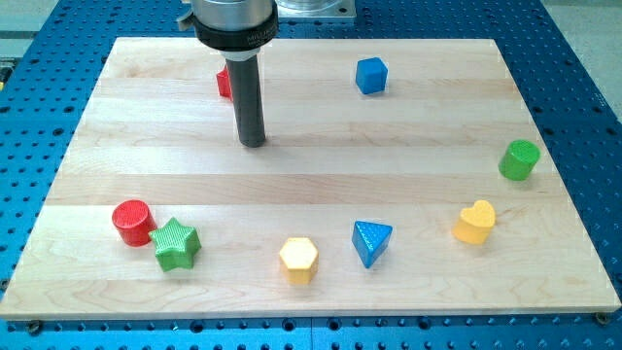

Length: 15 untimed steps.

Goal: Move the red star at the top center of the board

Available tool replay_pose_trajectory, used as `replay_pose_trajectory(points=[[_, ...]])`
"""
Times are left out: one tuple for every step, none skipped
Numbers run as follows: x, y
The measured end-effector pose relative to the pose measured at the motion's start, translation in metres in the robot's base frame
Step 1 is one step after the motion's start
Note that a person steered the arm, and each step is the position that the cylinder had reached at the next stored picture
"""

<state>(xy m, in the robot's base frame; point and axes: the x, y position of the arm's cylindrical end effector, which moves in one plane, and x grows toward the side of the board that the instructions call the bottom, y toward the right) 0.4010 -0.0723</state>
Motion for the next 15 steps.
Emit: replay_pose_trajectory(points=[[0.000,0.000],[0.000,0.000],[-0.003,-0.003],[-0.004,-0.006],[0.012,-0.003],[0.021,-0.006],[0.001,-0.015],[0.001,-0.017],[-0.020,-0.025],[-0.028,-0.025],[-0.042,-0.025],[-0.048,-0.018],[-0.065,-0.018],[-0.078,-0.038],[-0.076,-0.033]])
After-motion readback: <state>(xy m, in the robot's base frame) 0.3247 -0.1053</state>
